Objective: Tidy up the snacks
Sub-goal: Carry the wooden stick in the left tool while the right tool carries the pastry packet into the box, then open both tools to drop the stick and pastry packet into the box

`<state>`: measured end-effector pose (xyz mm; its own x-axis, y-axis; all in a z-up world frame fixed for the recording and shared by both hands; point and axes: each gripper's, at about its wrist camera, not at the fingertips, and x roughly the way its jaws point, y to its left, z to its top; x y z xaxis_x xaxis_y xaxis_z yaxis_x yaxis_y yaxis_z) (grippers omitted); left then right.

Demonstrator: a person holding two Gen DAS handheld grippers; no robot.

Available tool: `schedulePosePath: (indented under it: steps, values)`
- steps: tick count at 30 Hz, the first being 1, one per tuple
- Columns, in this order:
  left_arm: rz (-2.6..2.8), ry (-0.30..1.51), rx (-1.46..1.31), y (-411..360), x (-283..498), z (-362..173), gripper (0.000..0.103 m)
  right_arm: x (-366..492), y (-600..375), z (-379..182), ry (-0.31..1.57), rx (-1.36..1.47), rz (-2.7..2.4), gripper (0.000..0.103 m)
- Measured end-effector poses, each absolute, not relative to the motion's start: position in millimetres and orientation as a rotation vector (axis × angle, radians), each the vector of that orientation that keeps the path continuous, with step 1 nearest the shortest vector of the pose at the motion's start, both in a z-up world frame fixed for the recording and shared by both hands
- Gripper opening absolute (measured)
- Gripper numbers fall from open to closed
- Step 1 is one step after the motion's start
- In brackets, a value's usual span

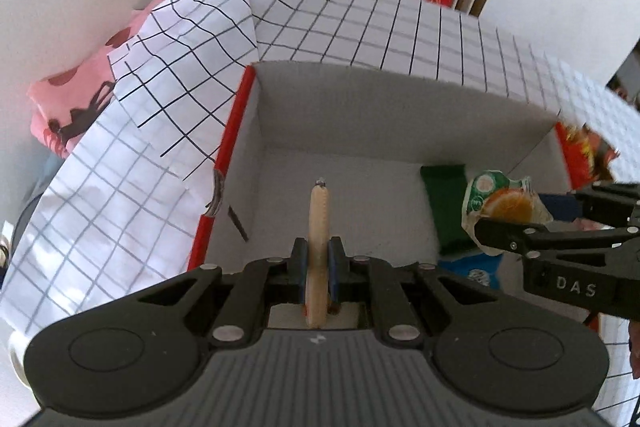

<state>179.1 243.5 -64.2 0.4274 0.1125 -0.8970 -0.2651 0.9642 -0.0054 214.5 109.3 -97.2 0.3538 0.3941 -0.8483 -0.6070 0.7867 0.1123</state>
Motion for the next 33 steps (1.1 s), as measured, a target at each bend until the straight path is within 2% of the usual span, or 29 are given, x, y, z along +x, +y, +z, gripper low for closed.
schedulePosePath:
  steps: [15,27,31,33]
  values:
    - [0.201,1.254,-0.061,233.3,204.7,-106.3,0.01,218.3,134.3,-125.6,1.064,-0.345,0.638,0.046]
    - [0.169,1.235,-0.057,226.6,197.0,-108.0,0.011,211.3,132.9,-124.9,1.077,-0.336,0.635,0.052]
    - [0.152,1.204,-0.065,227.5,188.5,-100.6,0.023,206.6,128.2,-116.5,1.064,-0.324,0.644,0.057]
    - [0.148,1.189,-0.075,230.2,183.7,-96.7,0.026,203.6,125.0,-111.7,1.058,-0.314,0.646,0.059]
